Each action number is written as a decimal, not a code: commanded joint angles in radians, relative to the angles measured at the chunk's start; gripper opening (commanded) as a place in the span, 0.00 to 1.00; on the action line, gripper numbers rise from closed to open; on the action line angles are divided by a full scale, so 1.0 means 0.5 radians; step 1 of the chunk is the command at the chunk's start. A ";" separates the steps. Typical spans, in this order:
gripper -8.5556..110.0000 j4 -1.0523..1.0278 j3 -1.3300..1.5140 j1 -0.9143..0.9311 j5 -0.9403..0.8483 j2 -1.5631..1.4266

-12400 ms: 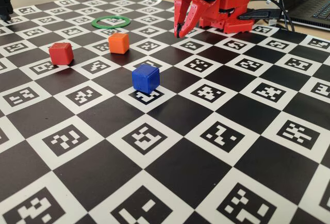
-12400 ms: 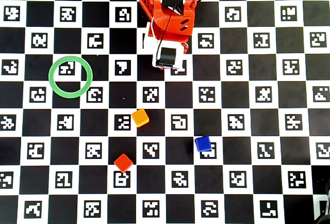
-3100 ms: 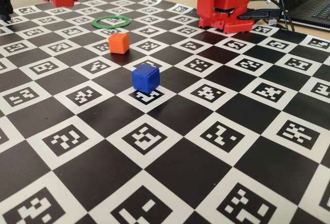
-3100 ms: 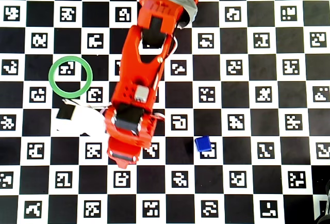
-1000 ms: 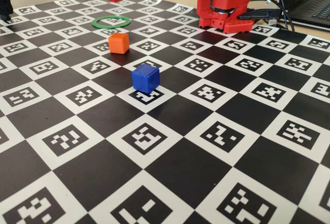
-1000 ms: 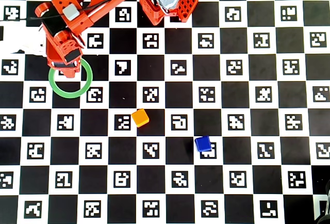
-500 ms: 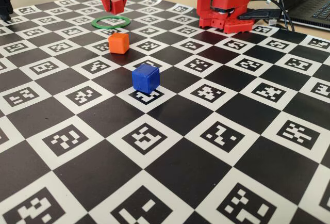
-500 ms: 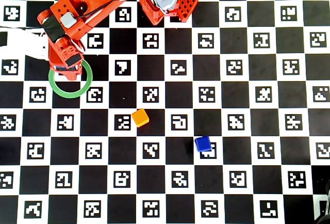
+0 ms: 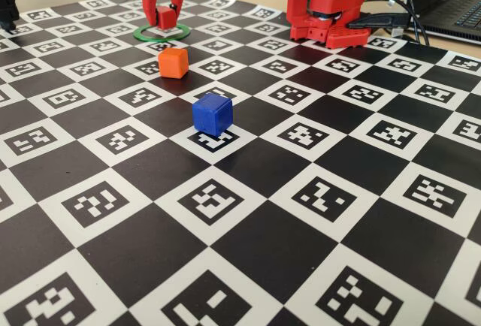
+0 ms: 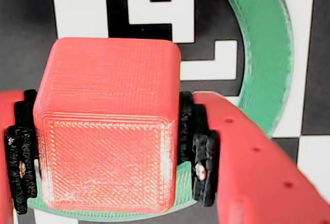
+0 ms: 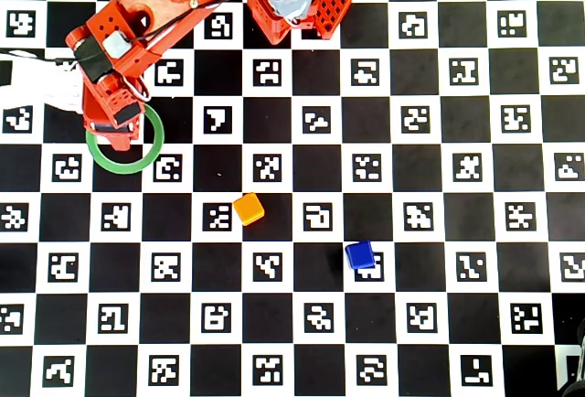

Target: Grab the red cube then put it in the green circle then put the blue cube on top and finally the orange cube on top

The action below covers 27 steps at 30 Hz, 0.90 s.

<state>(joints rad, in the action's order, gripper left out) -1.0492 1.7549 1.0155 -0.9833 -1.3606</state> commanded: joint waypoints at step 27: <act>0.22 0.169 0.098 -0.003 0.064 -0.040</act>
<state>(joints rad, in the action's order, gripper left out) -0.9848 1.7994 1.0155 -0.9633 -1.3484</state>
